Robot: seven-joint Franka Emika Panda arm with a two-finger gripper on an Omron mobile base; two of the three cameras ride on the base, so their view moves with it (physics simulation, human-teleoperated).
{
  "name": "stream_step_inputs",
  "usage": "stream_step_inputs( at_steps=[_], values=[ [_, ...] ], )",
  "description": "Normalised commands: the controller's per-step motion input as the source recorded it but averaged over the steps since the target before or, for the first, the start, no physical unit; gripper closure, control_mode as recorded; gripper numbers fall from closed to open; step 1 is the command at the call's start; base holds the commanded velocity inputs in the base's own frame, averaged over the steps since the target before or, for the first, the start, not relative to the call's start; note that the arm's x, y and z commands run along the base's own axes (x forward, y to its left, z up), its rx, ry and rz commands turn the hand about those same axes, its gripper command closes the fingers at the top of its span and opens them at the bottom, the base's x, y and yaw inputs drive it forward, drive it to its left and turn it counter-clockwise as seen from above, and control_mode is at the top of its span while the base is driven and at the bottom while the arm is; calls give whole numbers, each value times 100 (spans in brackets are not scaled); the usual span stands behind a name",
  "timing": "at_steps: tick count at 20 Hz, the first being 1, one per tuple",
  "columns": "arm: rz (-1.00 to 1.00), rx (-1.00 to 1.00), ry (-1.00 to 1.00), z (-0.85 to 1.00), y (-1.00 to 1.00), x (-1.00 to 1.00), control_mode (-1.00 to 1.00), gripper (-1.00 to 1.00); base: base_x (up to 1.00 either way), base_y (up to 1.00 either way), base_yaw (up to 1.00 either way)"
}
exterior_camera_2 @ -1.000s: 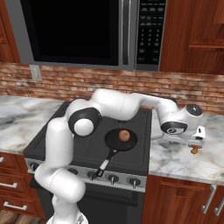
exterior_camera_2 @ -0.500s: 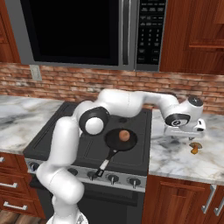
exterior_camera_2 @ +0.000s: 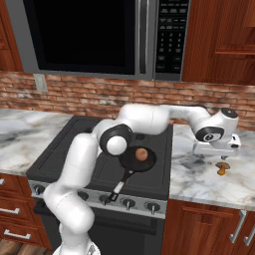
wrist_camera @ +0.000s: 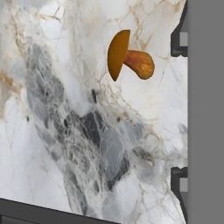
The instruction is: Put the onion and mushroom in the pan. Then turn on the front right burner and set the heat to medium.
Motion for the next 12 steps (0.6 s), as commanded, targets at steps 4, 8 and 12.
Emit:
stream_step_inputs(
  at_steps=[4,8,12],
  values=[
    [0,0,4,-1,-20,0,-100,-100,0,0,0],
    [0,0,2,-2,-5,1,-100,-100,0,0,0],
    [0,0,0,-24,-8,0,-100,-100,0,0,0]
  ],
)
